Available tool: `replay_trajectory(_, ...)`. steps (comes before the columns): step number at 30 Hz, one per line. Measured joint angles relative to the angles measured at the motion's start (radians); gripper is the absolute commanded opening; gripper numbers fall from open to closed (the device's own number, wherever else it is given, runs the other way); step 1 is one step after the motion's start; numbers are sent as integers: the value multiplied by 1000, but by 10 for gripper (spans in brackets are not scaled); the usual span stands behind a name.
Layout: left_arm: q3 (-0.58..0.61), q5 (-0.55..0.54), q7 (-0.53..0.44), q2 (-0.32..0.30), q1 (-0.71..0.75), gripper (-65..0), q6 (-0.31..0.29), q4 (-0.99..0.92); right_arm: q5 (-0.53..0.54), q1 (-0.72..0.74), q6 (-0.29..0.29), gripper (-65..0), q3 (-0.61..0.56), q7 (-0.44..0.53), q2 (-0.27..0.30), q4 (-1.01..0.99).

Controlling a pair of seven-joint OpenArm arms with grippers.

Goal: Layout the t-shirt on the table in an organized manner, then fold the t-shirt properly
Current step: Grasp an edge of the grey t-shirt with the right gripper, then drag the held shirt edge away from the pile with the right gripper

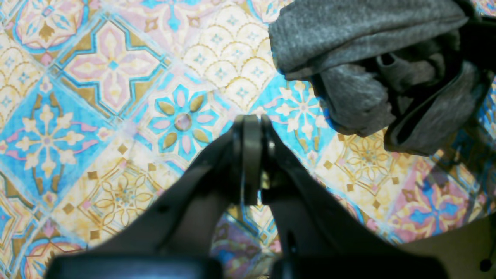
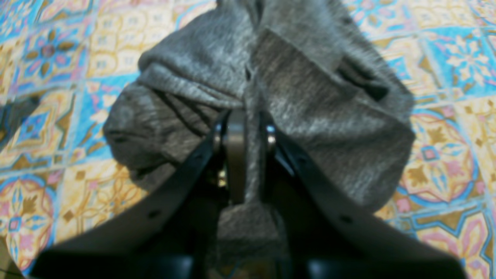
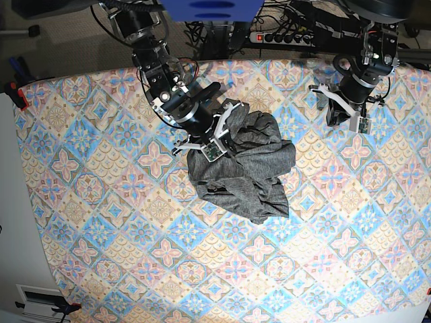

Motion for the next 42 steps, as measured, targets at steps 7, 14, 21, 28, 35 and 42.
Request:
replay_trajectory(7,0,0,0,0,-2,-650,-2,0,0,-8,0,-409,0,-3,2,-3)
replay_trajectory(14,0,0,0,1,0,-650,-1,-1,0,-67,5,-468,-6,-10,32,2)
replay_trajectory(21,0,0,0,1,0,-650,-3,-1,1,-60,5,-557,-4,0,46,2)
replay_trajectory(28,0,0,0,0,2,-650,-2,-1,0,-61,-2,-650,2,-3,51,62)
replay_trajectory(35,0,0,0,3,4,-650,-2,-1,1,-124,9,-635,34,-14,76,111)
replay_trajectory(42,0,0,0,3,4,-650,-2,-1,0,-134,-2,-629,99,-10,74,117)
